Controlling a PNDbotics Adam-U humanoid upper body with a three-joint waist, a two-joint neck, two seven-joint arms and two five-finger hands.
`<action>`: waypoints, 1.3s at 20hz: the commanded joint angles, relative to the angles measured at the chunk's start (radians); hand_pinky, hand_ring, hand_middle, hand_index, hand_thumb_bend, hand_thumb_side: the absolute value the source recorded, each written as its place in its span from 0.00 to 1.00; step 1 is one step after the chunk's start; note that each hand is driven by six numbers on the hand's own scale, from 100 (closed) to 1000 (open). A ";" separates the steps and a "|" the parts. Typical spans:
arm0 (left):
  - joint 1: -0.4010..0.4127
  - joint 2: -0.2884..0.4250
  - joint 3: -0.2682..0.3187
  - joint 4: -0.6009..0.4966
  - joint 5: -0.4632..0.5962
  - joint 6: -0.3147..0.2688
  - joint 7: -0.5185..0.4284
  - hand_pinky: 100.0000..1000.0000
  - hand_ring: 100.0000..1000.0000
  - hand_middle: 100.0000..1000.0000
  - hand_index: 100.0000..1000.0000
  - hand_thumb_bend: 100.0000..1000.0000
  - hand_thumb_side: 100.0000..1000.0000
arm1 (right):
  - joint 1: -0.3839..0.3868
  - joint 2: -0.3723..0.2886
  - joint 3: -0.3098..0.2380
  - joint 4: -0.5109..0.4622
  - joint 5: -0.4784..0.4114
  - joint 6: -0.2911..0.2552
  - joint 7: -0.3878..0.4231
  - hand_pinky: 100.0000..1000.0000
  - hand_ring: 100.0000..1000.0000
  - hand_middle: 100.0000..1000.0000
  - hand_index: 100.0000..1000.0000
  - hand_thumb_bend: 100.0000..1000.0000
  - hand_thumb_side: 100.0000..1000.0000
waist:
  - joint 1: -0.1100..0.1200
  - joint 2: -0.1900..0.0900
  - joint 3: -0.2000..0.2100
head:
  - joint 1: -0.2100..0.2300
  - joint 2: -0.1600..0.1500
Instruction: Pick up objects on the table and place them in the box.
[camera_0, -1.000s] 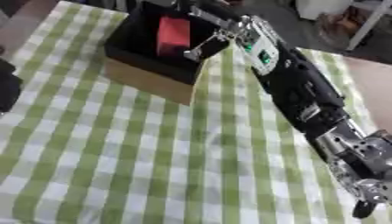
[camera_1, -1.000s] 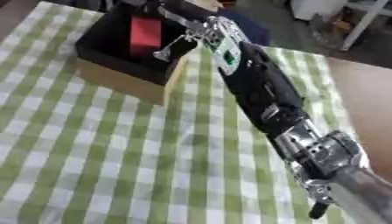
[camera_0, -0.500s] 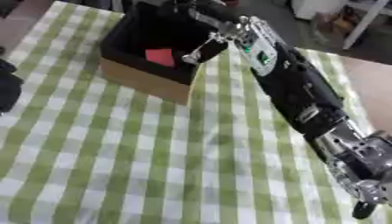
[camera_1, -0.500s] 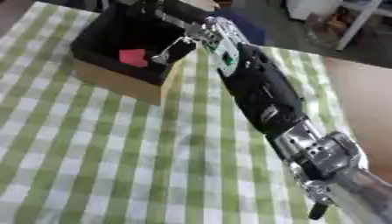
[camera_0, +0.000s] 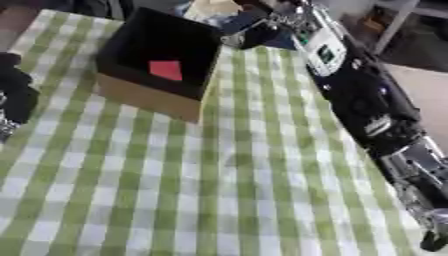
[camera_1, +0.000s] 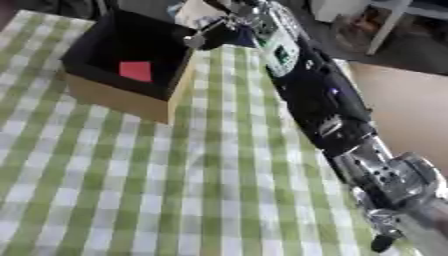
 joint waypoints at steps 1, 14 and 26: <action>-0.003 0.028 0.022 -0.012 -0.004 0.000 0.021 0.69 0.53 0.52 0.73 0.50 0.35 | 0.026 -0.067 -0.019 -0.148 -0.141 0.088 -0.025 0.77 0.68 0.69 0.83 0.09 0.00 | 0.016 -0.023 -0.025 | 0.039 0.007; 0.018 0.043 0.041 0.005 -0.015 -0.003 0.041 0.69 0.53 0.52 0.73 0.49 0.36 | 0.353 -0.028 -0.181 -0.594 -0.399 0.307 -0.159 0.78 0.66 0.65 0.81 0.00 0.00 | 0.067 -0.011 -0.212 | 0.169 0.037; 0.042 0.045 0.045 0.013 -0.020 -0.005 0.041 0.69 0.53 0.52 0.73 0.49 0.37 | 0.565 0.071 -0.239 -0.716 -0.393 0.339 -0.228 0.78 0.66 0.64 0.81 0.00 0.00 | 0.090 0.000 -0.276 | 0.223 0.070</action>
